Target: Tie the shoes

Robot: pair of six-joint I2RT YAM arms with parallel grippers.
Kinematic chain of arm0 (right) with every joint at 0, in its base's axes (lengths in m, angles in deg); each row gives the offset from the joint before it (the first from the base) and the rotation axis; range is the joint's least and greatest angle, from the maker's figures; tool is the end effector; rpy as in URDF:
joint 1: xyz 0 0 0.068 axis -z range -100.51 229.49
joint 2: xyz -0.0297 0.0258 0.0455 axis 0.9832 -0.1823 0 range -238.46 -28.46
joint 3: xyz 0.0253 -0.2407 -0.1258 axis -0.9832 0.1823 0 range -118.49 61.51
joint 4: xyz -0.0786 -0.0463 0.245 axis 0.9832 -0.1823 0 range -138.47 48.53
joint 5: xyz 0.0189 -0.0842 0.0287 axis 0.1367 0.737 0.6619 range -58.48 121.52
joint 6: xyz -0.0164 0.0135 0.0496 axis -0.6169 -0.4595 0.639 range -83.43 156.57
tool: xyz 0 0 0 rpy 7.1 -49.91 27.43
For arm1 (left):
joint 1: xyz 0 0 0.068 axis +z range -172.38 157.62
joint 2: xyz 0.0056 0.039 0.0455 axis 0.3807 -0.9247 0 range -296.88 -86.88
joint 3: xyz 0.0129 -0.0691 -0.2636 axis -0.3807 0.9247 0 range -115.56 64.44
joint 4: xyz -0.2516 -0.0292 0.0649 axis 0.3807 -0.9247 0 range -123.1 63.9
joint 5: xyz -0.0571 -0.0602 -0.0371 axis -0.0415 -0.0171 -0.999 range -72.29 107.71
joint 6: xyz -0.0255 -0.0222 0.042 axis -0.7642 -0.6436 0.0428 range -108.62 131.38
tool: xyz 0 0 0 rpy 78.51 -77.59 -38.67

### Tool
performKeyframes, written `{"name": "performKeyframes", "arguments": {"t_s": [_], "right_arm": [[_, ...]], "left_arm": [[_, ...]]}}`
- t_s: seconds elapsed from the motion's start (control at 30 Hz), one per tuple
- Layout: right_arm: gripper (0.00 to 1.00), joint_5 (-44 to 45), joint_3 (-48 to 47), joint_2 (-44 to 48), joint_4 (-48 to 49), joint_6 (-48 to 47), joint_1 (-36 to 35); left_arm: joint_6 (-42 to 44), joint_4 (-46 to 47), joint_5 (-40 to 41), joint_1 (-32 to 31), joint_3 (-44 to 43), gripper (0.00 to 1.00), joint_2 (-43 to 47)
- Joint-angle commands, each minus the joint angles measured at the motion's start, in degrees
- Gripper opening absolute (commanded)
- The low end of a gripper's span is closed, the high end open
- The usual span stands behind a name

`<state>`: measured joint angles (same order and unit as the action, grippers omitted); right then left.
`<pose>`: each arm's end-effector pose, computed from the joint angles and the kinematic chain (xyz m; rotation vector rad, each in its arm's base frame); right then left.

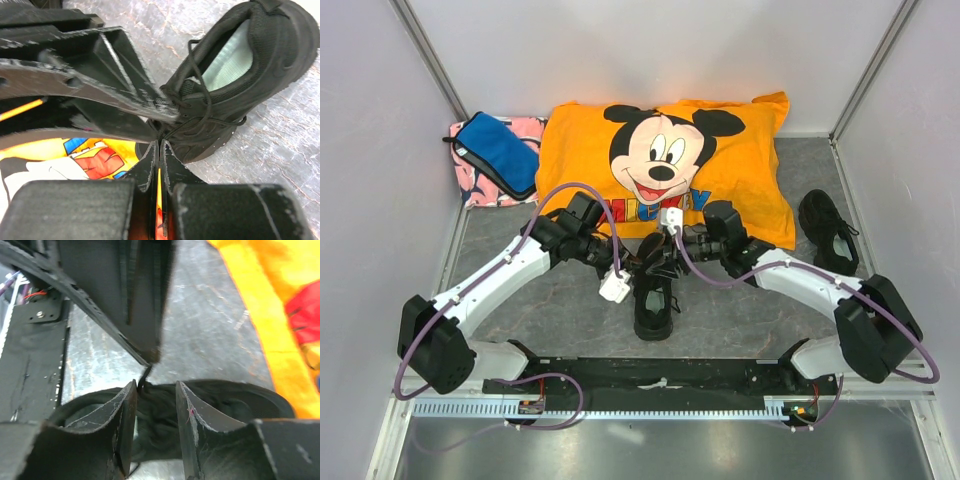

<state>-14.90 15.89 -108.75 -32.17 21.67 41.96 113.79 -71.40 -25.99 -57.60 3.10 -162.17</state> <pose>0.2222 0.2033 0.2414 -1.3361 1.5158 1.0620 0.1951 -0.1679 0.2824 2.1975 0.5844 -0.4110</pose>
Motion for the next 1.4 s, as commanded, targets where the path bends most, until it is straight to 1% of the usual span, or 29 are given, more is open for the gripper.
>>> {"name": "performKeyframes", "arguments": {"t_s": [0.0,0.07,0.13,0.27,0.4,0.53,0.7,0.87,0.97,1.07,1.1,1.17,1.37], "right_arm": [[0.45,-0.3,-1.7,4.4,-1.9,-0.7,2.7],[0.44,0.0,-0.3,6.8,-3.7,-3.1,3.7],[0.44,0.0,1.1,9.3,-7.4,-5.6,3.7],[0.43,1.3,4.3,11.2,-9.1,-7.3,3.2],[0.43,4.5,7.1,12.1,-9.2,-10.1,0.6],[0.44,6.8,9.4,12.1,-8.8,-10.0,-0.9],[0.45,9.8,10.6,11.6,-7.0,-9.7,-2.9],[0.45,11.7,10.5,10.7,-8.1,-11.0,-4.0],[0.40,12.6,10.7,11.2,-8.9,-12.3,-4.6],[0.24,13.8,11.0,12.2,-9.2,-12.7,-4.6],[0.11,14.2,11.1,12.5,-10.3,-12.5,-4.6],[0.00,15.6,10.6,13.1,-10.9,-11.7,-4.6],[0.00,19.3,8.1,15.2,-11.1,-6.0,-3.4]], "left_arm": [[-5.2,3.7,-3.2,0.3,0.3,0.02,0.3],[-6.4,4.1,-3.5,0.4,0.3,0.01,0.1],[-6.7,4.4,-3.6,0.5,0.3,0.02,0.0],[-7.6,5.0,-4.1,0.6,0.3,0.01,-0.4],[-8.2,5.3,-4.4,0.6,0.3,0.02,-0.6],[-8.8,5.6,-4.3,0.8,0.4,0.01,-0.7],[-8.9,5.6,-4.6,0.9,1.1,0.02,-0.5],[-9.2,5.7,-4.6,0.9,1.2,0.02,-0.3],[-9.1,5.7,-4.8,1.0,1.3,0.02,-0.3],[-9.1,5.8,-4.8,1.2,1.2,0.02,-0.3],[-9.2,5.8,-5.0,1.2,1.2,0.01,-0.4],[-9.9,6.3,-5.3,1.5,1.1,0.02,-0.1],[-15.1,9.3,-7.1,3.2,1.6,0.02,0.7]]}}
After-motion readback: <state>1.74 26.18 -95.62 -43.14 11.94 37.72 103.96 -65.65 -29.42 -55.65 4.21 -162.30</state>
